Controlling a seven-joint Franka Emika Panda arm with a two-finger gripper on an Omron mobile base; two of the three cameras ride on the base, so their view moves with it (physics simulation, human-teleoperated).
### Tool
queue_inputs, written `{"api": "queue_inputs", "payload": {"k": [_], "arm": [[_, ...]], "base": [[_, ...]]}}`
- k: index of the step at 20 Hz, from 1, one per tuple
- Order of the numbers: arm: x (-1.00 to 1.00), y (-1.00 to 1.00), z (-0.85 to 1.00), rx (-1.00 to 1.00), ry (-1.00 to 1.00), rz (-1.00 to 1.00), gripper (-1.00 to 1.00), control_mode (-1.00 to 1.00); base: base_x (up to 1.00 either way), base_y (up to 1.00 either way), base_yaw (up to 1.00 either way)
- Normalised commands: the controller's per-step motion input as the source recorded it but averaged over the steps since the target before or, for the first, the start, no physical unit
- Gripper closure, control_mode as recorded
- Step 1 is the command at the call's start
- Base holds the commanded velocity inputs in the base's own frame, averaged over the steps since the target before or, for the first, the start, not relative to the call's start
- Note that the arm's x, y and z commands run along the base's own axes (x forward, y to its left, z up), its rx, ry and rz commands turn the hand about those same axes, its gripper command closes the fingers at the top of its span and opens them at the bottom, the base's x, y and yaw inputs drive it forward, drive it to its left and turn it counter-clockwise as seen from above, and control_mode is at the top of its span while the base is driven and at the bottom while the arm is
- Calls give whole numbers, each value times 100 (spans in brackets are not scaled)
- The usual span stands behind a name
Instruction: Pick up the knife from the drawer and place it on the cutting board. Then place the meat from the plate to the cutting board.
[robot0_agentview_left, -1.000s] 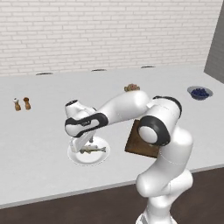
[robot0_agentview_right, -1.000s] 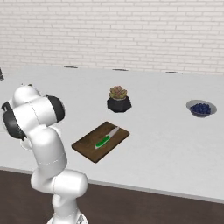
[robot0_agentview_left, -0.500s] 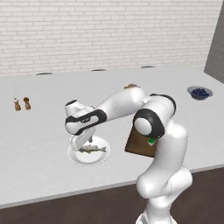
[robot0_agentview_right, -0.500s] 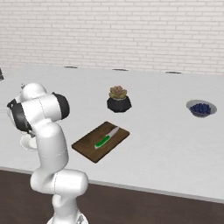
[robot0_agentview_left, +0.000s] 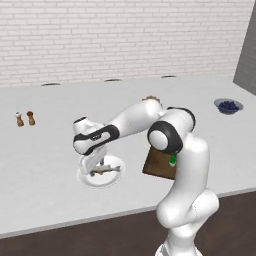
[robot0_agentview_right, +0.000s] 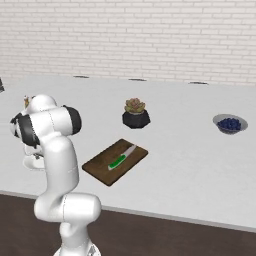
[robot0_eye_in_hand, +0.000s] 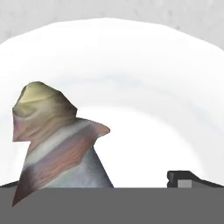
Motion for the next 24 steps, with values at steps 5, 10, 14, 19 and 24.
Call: {"api": "queue_inputs", "payload": {"k": [5, 10, 14, 19, 24], "arm": [[-48, 0, -39, 0, 0, 5, 100, -100], [-34, -5, -12, 0, 0, 2, 100, -100], [-3, -14, 6, 0, 3, 0, 100, -100], [-2, -50, 41, 6, 3, -4, 100, -100], [-9, -53, 46, 6, 0, -10, 100, -100]], "base": [[0, 0, 0], [0, 0, 0], [0, 0, 0], [0, 0, 0], [0, 0, 0]]}}
